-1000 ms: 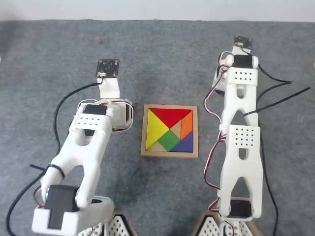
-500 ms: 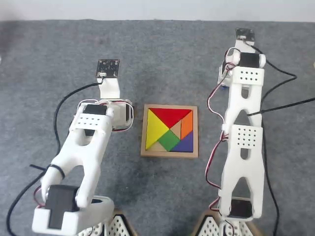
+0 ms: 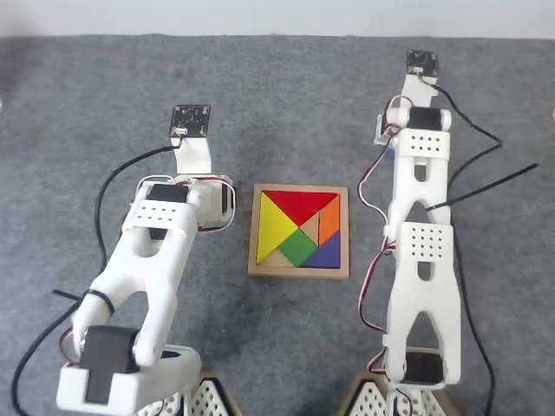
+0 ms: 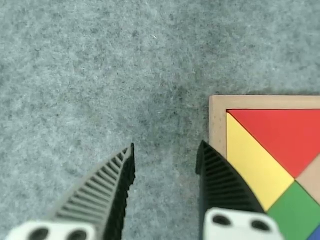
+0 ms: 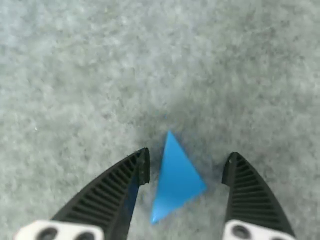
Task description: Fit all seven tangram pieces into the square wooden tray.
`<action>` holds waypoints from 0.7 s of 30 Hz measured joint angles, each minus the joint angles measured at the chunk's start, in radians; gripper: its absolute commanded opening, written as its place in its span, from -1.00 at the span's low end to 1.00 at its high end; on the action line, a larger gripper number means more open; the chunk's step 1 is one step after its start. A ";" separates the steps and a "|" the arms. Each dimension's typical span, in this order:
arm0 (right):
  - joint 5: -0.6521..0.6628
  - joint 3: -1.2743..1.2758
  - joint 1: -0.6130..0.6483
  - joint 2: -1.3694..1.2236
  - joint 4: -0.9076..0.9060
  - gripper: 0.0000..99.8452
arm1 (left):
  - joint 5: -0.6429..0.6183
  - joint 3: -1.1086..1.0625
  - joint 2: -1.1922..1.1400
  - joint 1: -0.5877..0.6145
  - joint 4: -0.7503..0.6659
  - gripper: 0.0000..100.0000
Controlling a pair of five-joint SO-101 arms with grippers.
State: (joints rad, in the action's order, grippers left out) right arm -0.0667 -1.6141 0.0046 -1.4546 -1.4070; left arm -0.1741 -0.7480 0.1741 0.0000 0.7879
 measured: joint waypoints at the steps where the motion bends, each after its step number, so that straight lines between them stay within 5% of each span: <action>1: 0.000 0.000 0.000 0.000 0.006 -0.50 | 0.000 0.000 0.000 0.000 0.000 -0.59; 13: 0.002 -0.009 -0.006 -0.014 0.020 -0.51 | 0.000 0.000 0.000 0.000 0.000 -0.59; 21: 0.003 -0.020 -0.021 -0.011 -0.032 -0.85 | 0.000 0.000 0.000 0.000 0.000 -0.59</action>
State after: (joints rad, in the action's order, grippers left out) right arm -0.0637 -1.6341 -0.0169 -1.4653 -1.4392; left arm -0.1741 -0.7480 0.1741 0.0000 0.7879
